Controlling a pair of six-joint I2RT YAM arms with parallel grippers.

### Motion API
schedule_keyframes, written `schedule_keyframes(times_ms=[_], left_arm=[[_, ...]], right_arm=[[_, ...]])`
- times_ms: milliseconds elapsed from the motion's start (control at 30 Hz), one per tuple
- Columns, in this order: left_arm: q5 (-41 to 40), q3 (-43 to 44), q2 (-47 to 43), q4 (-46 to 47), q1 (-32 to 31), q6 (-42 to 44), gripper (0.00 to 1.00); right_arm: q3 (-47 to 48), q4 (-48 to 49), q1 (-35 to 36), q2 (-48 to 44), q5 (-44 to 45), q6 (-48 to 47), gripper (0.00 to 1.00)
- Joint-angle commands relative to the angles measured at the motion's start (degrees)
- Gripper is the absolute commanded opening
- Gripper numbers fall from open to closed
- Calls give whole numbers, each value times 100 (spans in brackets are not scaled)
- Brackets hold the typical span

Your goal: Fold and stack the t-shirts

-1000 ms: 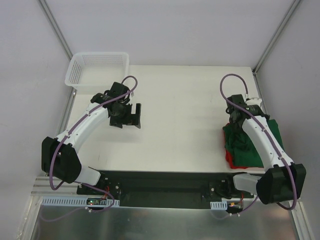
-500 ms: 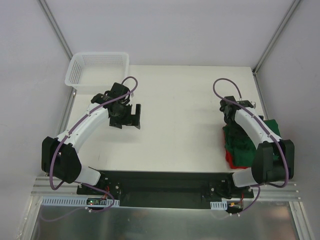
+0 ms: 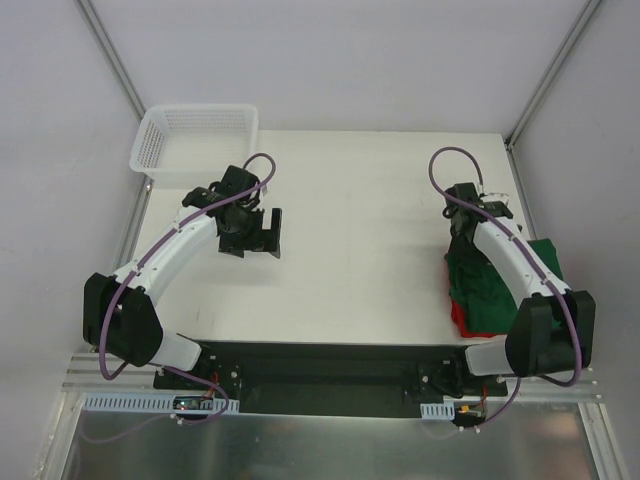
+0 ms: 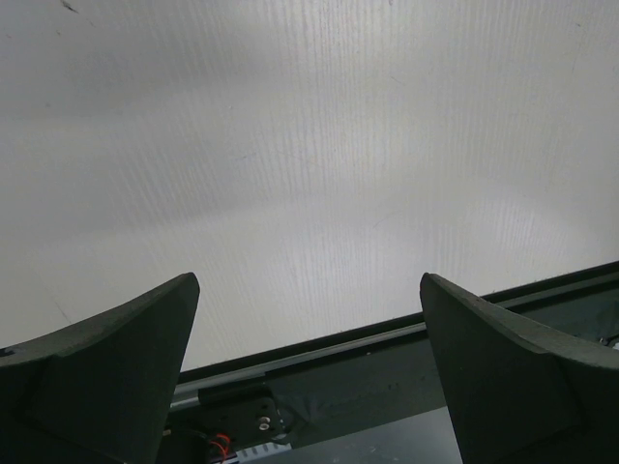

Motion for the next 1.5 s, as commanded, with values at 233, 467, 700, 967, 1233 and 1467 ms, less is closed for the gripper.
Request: schedule_keyframes(times_ms=[233, 467, 700, 967, 1233, 1467], left_arm=[[-113, -106, -15, 3, -52, -54, 99], [-130, -123, 11, 29, -61, -63, 99], [-183, -158, 2, 29, -70, -45, 99], [-166, -132, 37, 56, -70, -37, 99], [-174, -132, 55, 47, -70, -19, 99], [-148, -132, 117, 82, -70, -19, 99]], right_arm=[[-4, 1032, -24, 308, -738, -161, 96], [110, 1480, -16, 476, -1186, -214, 96], [-4, 1568, -16, -208, -1853, -56, 96], [259, 207, 537, -438, -723, 480, 96], [-118, -101, 827, -438, -748, 884, 96], [-109, -541, 969, -245, -44, 1007, 96]])
